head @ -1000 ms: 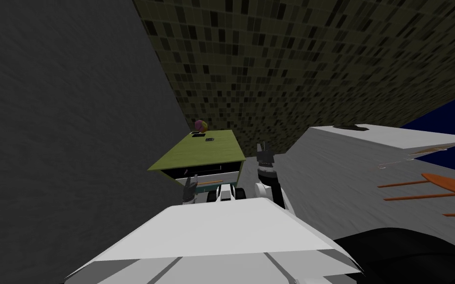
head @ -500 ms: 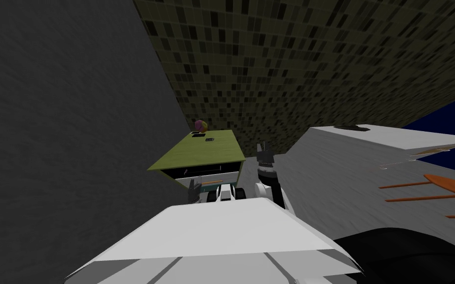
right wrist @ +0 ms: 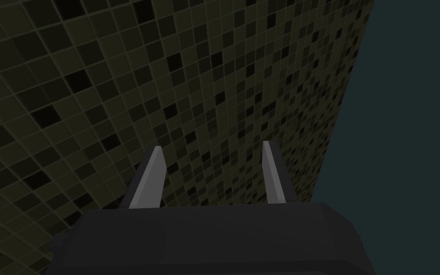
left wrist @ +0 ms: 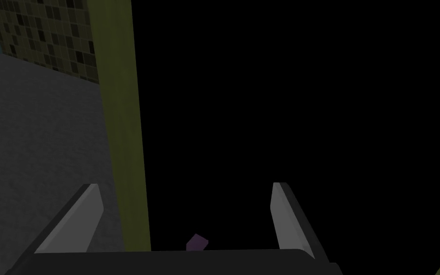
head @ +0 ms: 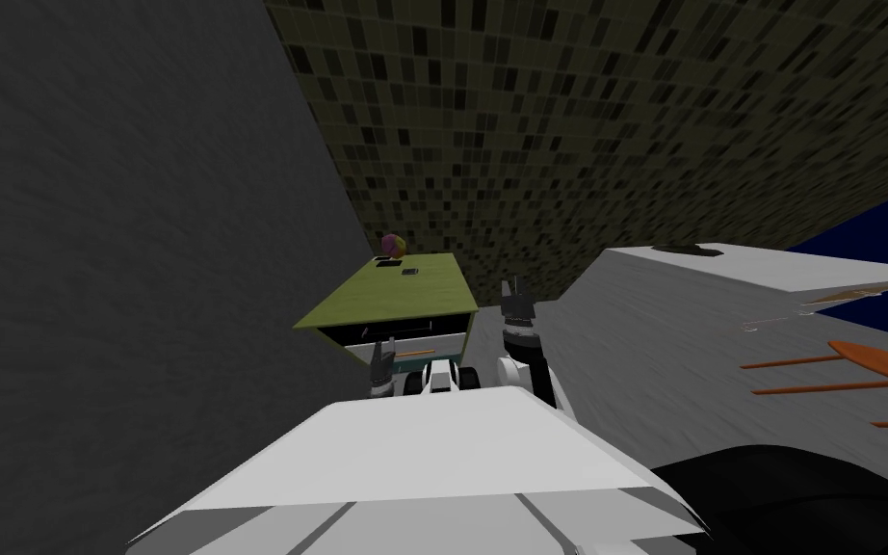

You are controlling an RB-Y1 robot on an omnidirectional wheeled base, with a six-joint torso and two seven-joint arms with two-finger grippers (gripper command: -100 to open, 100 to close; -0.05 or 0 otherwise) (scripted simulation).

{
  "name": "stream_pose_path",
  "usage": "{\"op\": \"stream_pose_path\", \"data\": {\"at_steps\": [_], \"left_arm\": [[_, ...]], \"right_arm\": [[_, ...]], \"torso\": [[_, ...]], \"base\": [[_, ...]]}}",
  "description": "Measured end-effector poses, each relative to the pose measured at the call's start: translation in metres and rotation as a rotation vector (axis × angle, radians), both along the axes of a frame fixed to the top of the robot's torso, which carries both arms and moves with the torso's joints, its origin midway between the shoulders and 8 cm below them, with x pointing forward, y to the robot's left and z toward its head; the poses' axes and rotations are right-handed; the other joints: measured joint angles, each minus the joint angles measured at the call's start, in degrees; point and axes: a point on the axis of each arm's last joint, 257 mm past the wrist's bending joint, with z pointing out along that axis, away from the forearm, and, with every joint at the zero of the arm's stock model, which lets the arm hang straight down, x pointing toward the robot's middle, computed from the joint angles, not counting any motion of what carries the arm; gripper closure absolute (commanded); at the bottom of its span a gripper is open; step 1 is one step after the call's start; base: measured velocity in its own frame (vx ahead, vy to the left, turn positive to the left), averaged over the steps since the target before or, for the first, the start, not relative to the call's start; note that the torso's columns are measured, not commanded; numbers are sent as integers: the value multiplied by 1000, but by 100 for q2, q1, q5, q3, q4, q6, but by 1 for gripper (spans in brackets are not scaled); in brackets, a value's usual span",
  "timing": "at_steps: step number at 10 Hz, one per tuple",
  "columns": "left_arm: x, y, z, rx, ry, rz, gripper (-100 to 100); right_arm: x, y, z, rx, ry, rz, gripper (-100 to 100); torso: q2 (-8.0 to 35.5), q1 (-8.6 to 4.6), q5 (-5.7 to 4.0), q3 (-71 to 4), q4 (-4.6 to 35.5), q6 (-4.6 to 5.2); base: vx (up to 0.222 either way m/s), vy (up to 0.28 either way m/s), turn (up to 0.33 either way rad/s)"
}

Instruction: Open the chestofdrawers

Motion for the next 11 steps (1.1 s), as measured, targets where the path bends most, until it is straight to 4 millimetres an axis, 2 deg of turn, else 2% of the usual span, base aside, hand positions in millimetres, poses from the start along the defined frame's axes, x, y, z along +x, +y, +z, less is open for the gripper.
{"op": "stream_pose_path", "data": {"at_steps": [5,6,11], "left_arm": [[30,-1,13,0,-1,-6,-100],[31,-1,13,0,2,-6,100],[4,0,0,0,4,0,100]], "right_arm": [[0,0,0,0,0,0,0],[0,0,0,0,0,0,0],[0,0,0,0,0,0,0]], "torso": [[-1,-1,0,-1,-1,0],[-4,0,0,-3,-2,-1],[1,-1,0,0,0,0]], "base": [[-28,1,9],[15,-6,-13],[37,2,-12]]}}
